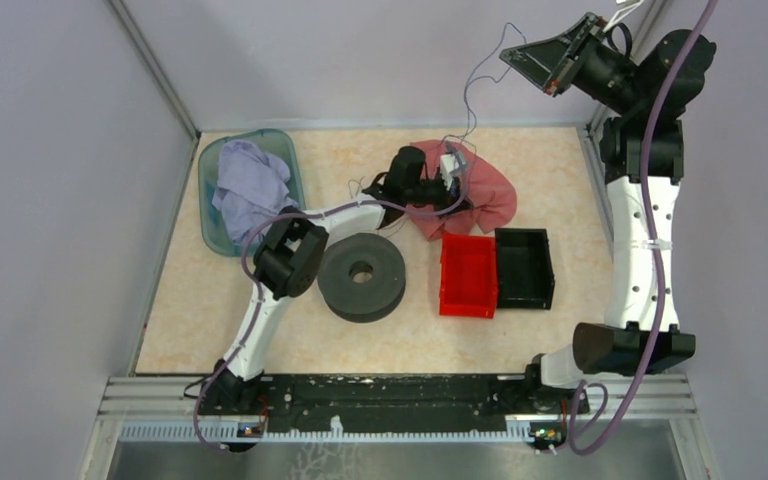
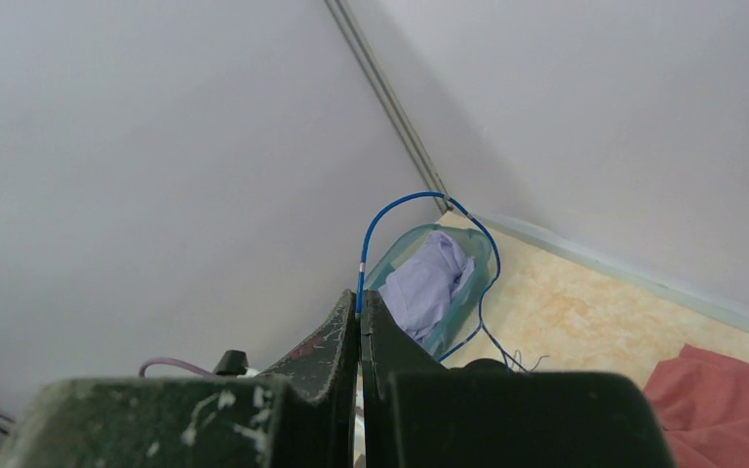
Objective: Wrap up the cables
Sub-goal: Adjust the cable at the center of the board.
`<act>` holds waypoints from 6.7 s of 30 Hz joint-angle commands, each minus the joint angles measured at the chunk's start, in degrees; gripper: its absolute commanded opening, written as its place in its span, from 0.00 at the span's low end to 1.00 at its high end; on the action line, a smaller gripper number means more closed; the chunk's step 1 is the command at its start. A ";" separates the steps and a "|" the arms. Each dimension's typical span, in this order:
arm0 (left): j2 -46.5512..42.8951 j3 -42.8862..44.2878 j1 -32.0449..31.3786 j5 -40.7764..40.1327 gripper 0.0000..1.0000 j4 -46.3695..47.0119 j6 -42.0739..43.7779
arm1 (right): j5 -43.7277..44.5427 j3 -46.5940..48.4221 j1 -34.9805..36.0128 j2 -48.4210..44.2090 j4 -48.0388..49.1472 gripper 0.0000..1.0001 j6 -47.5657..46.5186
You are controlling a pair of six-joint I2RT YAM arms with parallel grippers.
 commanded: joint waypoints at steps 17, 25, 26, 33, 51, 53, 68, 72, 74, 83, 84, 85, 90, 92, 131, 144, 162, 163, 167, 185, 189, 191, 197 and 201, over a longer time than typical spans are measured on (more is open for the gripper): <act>-26.85 -21.72 16.93 4.09 0.00 -38.47 37.22 | 12.37 11.13 -25.41 1.44 -7.92 0.00 -8.43; -28.20 -23.22 28.26 1.80 0.00 -37.27 37.05 | 14.84 13.93 -34.80 2.91 -8.19 0.00 -10.21; -27.87 -23.11 29.07 1.28 0.00 -36.25 36.11 | 14.89 14.14 -35.37 2.93 -8.22 0.00 -10.43; -23.59 -18.80 31.58 -2.30 0.00 -30.31 24.24 | 15.10 16.66 -39.41 3.19 -8.72 0.00 -11.12; -12.90 -9.21 33.38 -12.55 0.00 -27.02 11.07 | 10.34 26.23 -53.86 6.71 -5.03 0.00 -2.60; -12.33 -8.48 33.43 -12.26 0.00 -26.53 10.45 | 9.90 26.15 -54.09 6.73 -4.80 0.00 -2.23; -15.34 -6.06 32.73 2.06 0.48 -24.64 6.20 | 17.96 11.73 -26.88 -2.25 -18.08 0.00 -22.60; -17.06 -3.68 32.73 6.14 0.63 -24.34 2.81 | 21.44 6.85 -15.48 -2.84 -20.28 0.00 -26.08; -18.91 -3.75 32.73 10.05 0.69 -22.49 0.02 | 22.93 4.17 -10.42 -3.23 -20.16 0.00 -27.42; -27.04 -3.89 27.41 22.93 0.80 -13.06 -12.76 | 18.32 -5.95 3.12 -2.20 -12.23 0.00 -21.80; -27.29 -3.89 26.41 23.74 0.80 -12.18 -14.56 | 17.32 -6.70 3.67 -2.03 -11.05 0.00 -20.85; -27.37 -3.93 25.39 24.24 0.80 -11.24 -16.78 | 16.26 -7.51 4.18 -1.87 -9.73 0.00 -19.50; -27.43 -5.08 20.04 21.22 0.80 -7.47 -25.48 | 11.86 -9.44 5.75 -0.66 -5.05 0.00 -13.78; -27.19 -5.85 17.63 19.36 0.80 -6.97 -26.69 | 11.58 -9.58 6.33 -0.43 -4.52 0.00 -13.26; -29.65 -7.26 15.41 19.00 0.00 -20.81 -9.43 | 25.81 -23.42 6.26 -6.92 -13.08 0.15 -37.60; -33.55 6.50 15.24 9.41 0.00 -63.10 28.85 | 7.25 -16.09 8.29 -6.41 -27.59 0.83 -59.49; -35.31 7.40 9.49 5.83 0.00 -64.17 30.68 | -4.81 -19.72 22.89 4.95 -9.08 0.65 -41.05; -35.45 7.23 9.40 5.83 0.00 -63.87 30.53 | -5.19 -20.21 22.95 5.22 -8.71 0.63 -40.60; -35.38 7.02 9.26 5.60 0.00 -63.70 30.51 | -5.70 -21.61 22.98 5.26 -9.48 0.53 -41.47; -35.38 6.31 9.13 4.25 0.00 -62.96 30.68 | -6.44 -23.28 22.98 4.67 -9.05 0.00 -41.20; -36.53 3.37 9.24 2.58 0.07 -57.68 27.55 | -5.00 -23.38 22.89 3.46 -6.81 0.00 -39.05; -37.66 0.52 9.46 2.49 0.23 -53.50 25.07 | -5.00 -22.81 22.82 3.17 -5.71 0.00 -37.70; -38.72 -6.52 10.18 6.45 0.50 -41.06 11.14 | -5.85 -21.91 22.53 2.52 -1.71 0.00 -32.74; -39.46 -11.77 10.38 4.04 0.48 -31.83 1.89 | -5.99 -22.29 21.96 2.03 0.01 0.00 -30.95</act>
